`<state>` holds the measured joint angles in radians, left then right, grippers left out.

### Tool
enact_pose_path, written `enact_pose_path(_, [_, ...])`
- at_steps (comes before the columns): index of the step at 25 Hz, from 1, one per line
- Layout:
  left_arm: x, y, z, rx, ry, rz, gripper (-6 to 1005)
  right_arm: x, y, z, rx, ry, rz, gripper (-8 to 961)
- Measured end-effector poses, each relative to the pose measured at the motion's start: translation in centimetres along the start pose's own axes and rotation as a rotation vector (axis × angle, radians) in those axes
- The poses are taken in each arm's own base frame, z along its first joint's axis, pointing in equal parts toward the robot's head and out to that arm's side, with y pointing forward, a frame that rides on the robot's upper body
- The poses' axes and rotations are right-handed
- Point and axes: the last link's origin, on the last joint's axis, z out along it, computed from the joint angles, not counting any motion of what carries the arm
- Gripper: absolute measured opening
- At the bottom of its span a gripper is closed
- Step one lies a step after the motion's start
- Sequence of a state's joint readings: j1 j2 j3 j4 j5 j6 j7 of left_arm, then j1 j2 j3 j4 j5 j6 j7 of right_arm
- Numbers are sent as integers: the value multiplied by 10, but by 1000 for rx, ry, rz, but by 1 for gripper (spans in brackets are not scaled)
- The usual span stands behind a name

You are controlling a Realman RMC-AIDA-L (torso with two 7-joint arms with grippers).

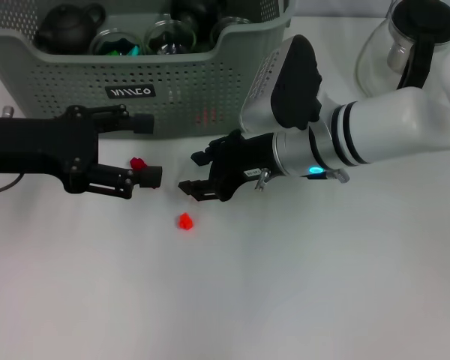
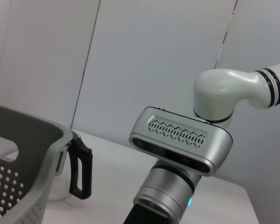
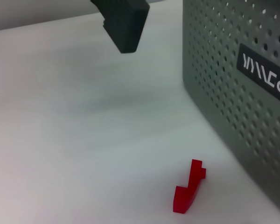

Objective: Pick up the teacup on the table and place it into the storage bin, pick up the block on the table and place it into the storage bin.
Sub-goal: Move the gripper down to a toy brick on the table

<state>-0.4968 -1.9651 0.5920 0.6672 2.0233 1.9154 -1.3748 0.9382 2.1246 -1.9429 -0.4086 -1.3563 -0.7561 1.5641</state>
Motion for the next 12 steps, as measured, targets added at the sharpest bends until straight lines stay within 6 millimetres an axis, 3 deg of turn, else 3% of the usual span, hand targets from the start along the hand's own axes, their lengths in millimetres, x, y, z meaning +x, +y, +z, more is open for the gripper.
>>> enact_pose_path(3, [0,0,0,0,0,0,948,1,2,2,6,-1,1,567])
enact_pose_path(12, [-2,0,2,-2,6,-9,948,4,5,5,11,-6,28,552])
